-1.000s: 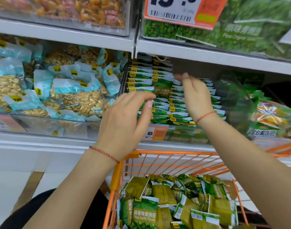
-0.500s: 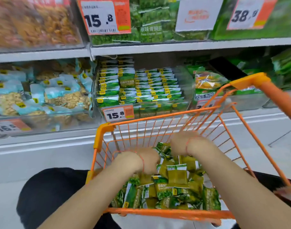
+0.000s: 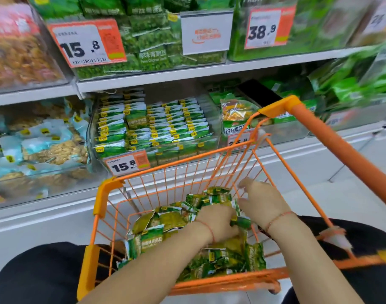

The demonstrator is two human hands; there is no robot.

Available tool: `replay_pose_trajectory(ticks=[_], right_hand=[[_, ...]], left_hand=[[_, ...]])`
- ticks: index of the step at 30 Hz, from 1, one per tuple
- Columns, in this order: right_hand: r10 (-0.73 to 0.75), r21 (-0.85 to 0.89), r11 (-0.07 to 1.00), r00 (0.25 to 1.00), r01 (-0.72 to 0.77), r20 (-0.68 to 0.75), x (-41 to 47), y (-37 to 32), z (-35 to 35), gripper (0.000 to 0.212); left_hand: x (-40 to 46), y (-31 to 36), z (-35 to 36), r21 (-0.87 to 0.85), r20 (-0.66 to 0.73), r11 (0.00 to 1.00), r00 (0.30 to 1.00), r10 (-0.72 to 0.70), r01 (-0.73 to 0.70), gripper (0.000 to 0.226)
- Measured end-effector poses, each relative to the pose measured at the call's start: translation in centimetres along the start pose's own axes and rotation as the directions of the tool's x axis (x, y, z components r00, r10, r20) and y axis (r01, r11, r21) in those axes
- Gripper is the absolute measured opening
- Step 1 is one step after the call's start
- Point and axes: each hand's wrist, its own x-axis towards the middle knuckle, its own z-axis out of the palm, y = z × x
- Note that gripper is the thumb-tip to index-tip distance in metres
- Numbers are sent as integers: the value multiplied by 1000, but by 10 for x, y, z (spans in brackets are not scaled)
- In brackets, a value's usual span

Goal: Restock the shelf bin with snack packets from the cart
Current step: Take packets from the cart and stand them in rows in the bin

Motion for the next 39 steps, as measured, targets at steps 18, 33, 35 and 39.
replay_pose_trajectory(ticks=[18, 33, 35, 39], right_hand=[[366, 973, 228, 925, 19, -104, -22, 15, 16, 9], [336, 994, 102, 942, -34, -2, -18, 16, 17, 40], [316, 996, 69, 948, -64, 39, -16, 15, 16, 40], [273, 993, -5, 956, -115, 112, -12, 3, 13, 38]], left_hand=[[-8, 13, -4, -301, 365, 952, 916, 167, -53, 44], [-19, -37, -36, -540, 222, 841, 969, 107, 31, 42], [-33, -59, -53, -718, 174, 682, 985, -17, 139, 59], [-60, -79, -71, -918, 100, 370, 985, -139, 145, 25]])
